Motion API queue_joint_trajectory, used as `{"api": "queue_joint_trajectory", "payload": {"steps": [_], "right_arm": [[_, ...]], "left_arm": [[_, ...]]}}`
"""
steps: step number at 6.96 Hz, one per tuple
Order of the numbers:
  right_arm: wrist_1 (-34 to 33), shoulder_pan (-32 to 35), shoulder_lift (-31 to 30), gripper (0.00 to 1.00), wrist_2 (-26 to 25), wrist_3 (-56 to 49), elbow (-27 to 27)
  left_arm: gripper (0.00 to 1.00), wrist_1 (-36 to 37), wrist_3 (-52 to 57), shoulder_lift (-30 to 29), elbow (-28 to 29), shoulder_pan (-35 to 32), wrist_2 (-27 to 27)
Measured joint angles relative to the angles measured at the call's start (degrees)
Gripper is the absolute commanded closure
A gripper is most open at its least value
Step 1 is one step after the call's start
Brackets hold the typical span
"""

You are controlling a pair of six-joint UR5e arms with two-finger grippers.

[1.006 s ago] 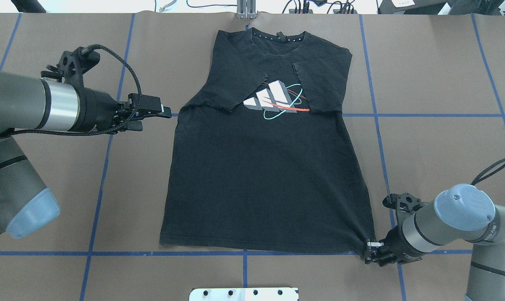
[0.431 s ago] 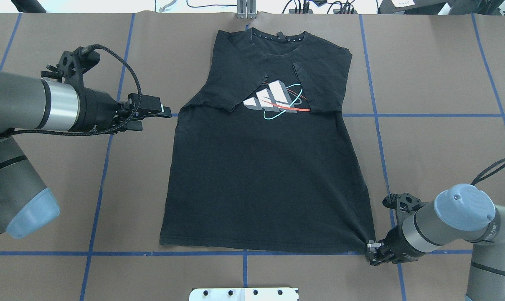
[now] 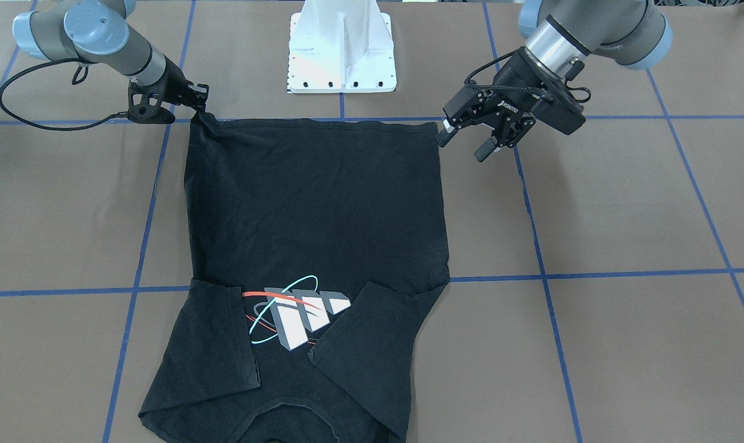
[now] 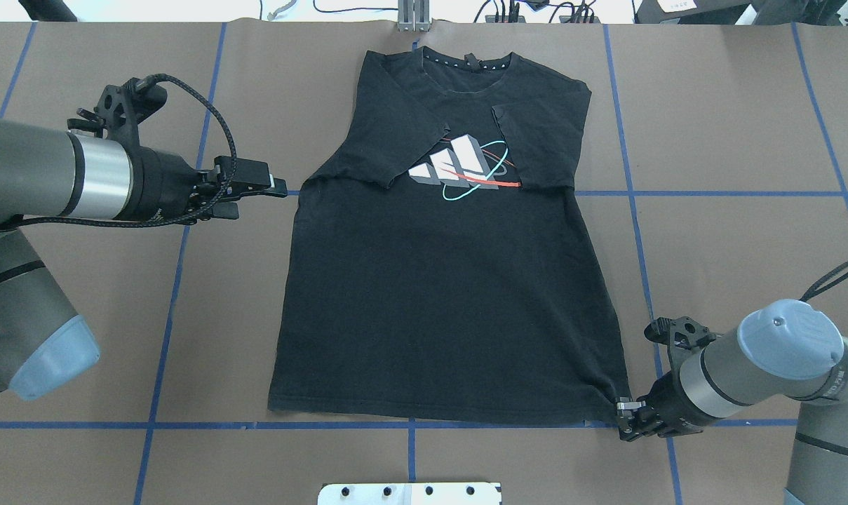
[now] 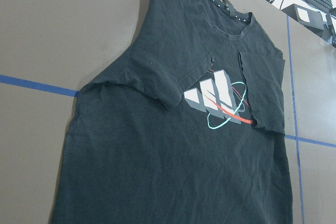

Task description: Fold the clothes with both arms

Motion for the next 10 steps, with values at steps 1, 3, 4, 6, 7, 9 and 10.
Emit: {"api": "queue_joint_trajectory", "payload": {"steps": [1,3,4,6,7,9,10], "right_arm": [[0.0,0.5,0.1,1.0,0.4,-0.1,0.4],[0.2,1.0,0.2,1.0,0.5,-0.1,0.6],[1.3,1.3,0.2,1.0,0.6,-0.2,0.6],[4.6,2.7,0.1,1.0,1.8,-0.2,0.5],[5.2,3.7,0.2,1.0,2.6,-0.2,0.5],[5.5,5.6,1.1,1.0,3.8,-0.3,0.6],[5.5,6.3,1.7,1.0,4.2,-0.2,0.6]], "left_arm": [[0.0,0.0,-0.2,0.1,0.1,0.1,0.0],[0.0,0.0,-1.1,0.2,0.5,1.1,0.7],[0.0,0.0,-2.6,0.6,0.3,2.5,1.6],[0.0,-2.1,-7.2,4.9,-1.7,8.0,5.6],[0.0,-3.3,-9.6,7.9,-2.9,12.4,8.9],[0.01,-3.8,-13.2,11.7,-3.2,21.2,14.9],[0.01,-3.7,-14.1,12.4,-2.5,23.8,16.4]]}}
